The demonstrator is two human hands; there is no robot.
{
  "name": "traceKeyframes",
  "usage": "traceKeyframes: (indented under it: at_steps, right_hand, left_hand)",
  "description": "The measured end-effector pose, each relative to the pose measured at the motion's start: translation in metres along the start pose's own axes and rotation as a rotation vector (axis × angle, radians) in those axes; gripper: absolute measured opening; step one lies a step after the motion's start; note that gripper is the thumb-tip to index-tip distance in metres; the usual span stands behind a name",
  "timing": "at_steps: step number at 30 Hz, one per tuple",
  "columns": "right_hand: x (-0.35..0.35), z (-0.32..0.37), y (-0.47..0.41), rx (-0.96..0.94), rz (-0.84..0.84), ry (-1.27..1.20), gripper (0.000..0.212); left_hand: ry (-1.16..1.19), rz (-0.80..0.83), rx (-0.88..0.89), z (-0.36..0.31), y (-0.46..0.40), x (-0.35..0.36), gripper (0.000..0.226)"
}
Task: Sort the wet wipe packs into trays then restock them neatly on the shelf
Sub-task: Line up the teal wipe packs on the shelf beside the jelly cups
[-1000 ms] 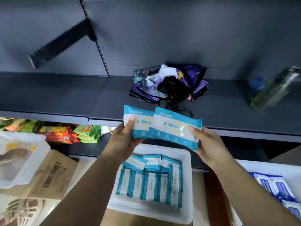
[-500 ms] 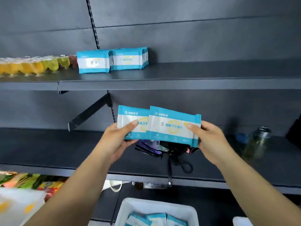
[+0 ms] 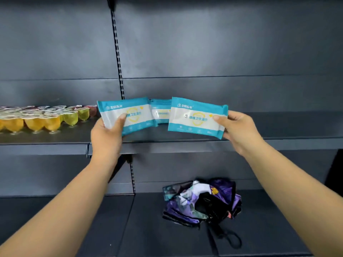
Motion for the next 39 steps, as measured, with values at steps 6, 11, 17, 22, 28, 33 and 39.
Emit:
traceKeyframes:
  at_steps: [6,11,17,22,28,33,39]
  right_hand:
    - [0.033,-0.016,-0.047,0.033,-0.137,0.082,0.018]
    - [0.059,-0.046,-0.09,0.054,-0.126,0.219,0.007]
    - [0.092,-0.091,-0.154,0.089,-0.043,0.335,0.024]
    - [0.111,-0.106,-0.194,0.046,0.006,0.349,0.031]
    - [0.112,-0.12,-0.208,0.04,0.034,0.326,0.025]
    - [0.113,-0.097,-0.192,-0.104,-0.055,0.479,0.037]
    - [0.178,-0.066,-0.11,0.132,0.528,0.047,0.029]
  left_hand:
    - [-0.327,-0.142,0.131,0.02,-0.045,-0.008,0.034]
    - [-0.319,-0.067,0.139,0.038,-0.059,0.007,0.029]
    - [-0.283,-0.113,0.117,0.053,-0.069,0.009,0.015]
    - [-0.356,-0.121,0.151,0.056,-0.07,0.012,0.023]
    - [-0.376,-0.137,0.168,0.057,-0.072,0.014,0.016]
    - [-0.43,-0.139,0.232,0.057,-0.069,0.014,0.032]
    - [-0.442,-0.04,0.26,0.057,-0.067,0.017,0.034]
Point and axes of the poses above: each hand's wrist, its own y-axis away from the middle knuckle, its own x-axis out of the palm, z = x × y, the point moved 5 cm from there along -y, towards the middle knuckle, and after that the axes turned 6 degrees about -y, right-handed, at the moved point
